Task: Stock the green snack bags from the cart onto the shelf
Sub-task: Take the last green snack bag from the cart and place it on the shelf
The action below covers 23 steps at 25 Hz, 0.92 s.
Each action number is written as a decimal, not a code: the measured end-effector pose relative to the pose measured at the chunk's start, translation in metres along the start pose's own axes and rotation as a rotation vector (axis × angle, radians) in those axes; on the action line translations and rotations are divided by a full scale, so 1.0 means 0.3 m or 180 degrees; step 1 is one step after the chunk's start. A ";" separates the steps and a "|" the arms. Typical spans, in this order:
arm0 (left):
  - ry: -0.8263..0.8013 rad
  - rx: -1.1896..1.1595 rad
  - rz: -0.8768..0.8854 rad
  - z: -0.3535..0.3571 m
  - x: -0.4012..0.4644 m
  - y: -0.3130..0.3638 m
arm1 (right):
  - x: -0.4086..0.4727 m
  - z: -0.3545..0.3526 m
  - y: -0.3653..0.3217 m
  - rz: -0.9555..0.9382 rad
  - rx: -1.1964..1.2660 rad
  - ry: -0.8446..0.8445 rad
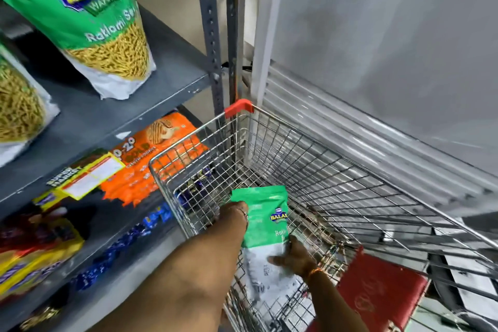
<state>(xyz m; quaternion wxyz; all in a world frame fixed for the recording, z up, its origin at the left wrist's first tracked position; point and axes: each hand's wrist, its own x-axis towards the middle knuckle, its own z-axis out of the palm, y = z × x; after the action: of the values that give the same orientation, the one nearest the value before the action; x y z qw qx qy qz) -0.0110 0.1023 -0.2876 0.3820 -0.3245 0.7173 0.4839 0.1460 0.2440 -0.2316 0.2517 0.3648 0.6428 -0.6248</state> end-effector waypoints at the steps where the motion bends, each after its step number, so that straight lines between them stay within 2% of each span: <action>1: 0.0123 0.0101 -0.0060 -0.019 -0.023 0.017 | 0.004 -0.011 0.024 -0.0101 -0.0368 0.0063; 3: -0.0014 -0.0139 0.0137 -0.052 -0.033 0.033 | 0.100 -0.044 0.164 -0.0396 -0.0525 0.0150; 4: -0.0061 -0.0273 0.0162 -0.078 -0.153 0.073 | 0.108 -0.050 0.172 -0.0508 -0.0489 0.0230; 6: 0.0042 -0.0830 0.0429 -0.185 -0.417 0.167 | -0.064 -0.023 -0.023 -0.0948 -0.0585 0.0494; 9: 0.0268 -0.1578 0.1103 -0.326 -0.714 0.217 | -0.339 0.023 -0.302 -0.1281 -0.0521 0.0648; 12: -0.0094 -0.2043 0.1788 -0.519 -0.990 0.223 | -0.537 0.069 -0.519 -0.1569 -0.0345 0.0487; 13: -0.0181 -0.2244 0.1953 -0.588 -1.060 0.216 | -0.606 0.095 -0.580 -0.1686 -0.0422 0.0275; 15: -0.0163 -0.2518 0.2311 -0.761 -1.194 0.188 | -0.718 0.215 -0.697 -0.1753 -0.0688 -0.0042; 18: -0.0077 -0.2880 0.2568 -1.029 -1.305 0.118 | -0.763 0.451 -0.774 -0.2242 -0.0678 -0.0352; 21: 0.0308 -0.2987 0.2720 -1.299 -1.358 0.050 | -0.771 0.766 -0.809 -0.2560 -0.0914 -0.0860; 23: 0.0700 -0.3046 0.2951 -1.534 -1.399 -0.040 | -0.823 1.043 -0.845 -0.2760 -0.0896 -0.1010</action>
<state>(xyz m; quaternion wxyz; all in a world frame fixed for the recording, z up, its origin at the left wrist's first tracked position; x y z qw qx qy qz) 0.1001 -0.2950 0.1792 -0.1263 -0.1640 0.5237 0.8264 0.0559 -0.0909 0.0888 0.1100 -0.0742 0.7676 -0.6271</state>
